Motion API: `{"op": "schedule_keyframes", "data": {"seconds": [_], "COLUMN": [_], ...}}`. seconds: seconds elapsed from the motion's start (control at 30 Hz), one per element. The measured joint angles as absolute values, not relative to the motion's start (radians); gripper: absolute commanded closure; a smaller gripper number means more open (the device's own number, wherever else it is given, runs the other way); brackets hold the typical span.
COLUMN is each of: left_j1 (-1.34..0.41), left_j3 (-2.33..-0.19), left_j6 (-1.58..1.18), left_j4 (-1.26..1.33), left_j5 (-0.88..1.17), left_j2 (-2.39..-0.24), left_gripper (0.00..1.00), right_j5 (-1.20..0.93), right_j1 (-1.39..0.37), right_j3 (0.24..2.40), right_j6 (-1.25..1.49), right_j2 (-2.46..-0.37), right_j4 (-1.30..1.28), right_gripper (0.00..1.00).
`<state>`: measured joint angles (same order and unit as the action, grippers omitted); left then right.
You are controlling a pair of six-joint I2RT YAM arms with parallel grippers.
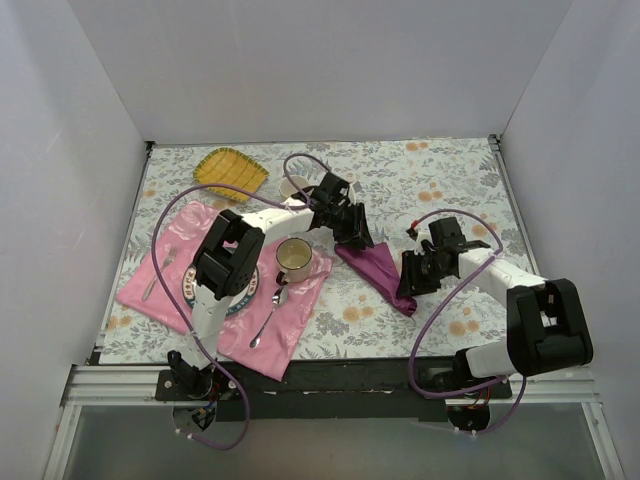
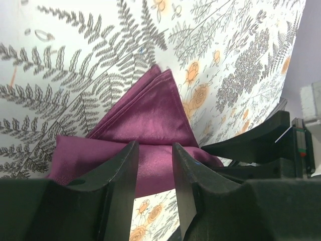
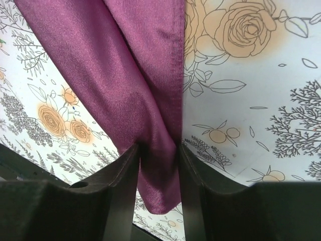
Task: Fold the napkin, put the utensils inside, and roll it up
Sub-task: Roll the napkin with the utensil
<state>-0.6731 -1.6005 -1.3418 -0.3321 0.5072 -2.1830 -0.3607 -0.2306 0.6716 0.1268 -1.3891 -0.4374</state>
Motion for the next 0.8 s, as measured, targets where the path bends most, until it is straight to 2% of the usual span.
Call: {"op": "schedule_keyframes", "data": {"seconds": [0.07,0.1,0.2,0.23,0.3,0.53,0.8], "left_j1": [-0.673,-0.673,-0.673,-0.673,-0.671,-0.613,-0.534], "left_j3": [-1.641,-1.66,-1.74,-1.771,-1.825,-1.829,-1.788], "left_j6": [-1.328,-1.322,-1.305,-1.301,-1.303,-1.419,-1.511], "left_j4": [-0.364,-0.382,-0.436,-0.455,-0.491,-0.585,-0.675], "left_j5": [0.487,0.478,0.448,0.435,0.408,0.355,0.308], "left_j2": [-2.189,-2.189,-2.189,-2.189,-2.188,-2.148,-2.114], "left_gripper": [0.65,0.64,0.53,0.48,0.46,0.45,0.44], "right_j5": [-0.344,-0.33,-0.261,-0.24,-0.199,0.037,0.416], "right_j1": [-0.237,-0.244,-0.278,-0.294,-0.336,-0.624,-0.895], "right_j3": [0.681,0.693,0.748,0.768,0.798,0.857,0.857], "right_j6": [0.128,0.126,0.105,0.097,0.077,-0.008,-0.087], "right_j2": [-1.389,-1.388,-1.373,-1.361,-1.332,-1.298,-1.454], "right_j4": [-0.444,-0.45,-0.473,-0.473,-0.473,-0.455,-0.4], "right_gripper": [0.51,0.42,0.29,0.26,0.21,0.17,0.19]}}
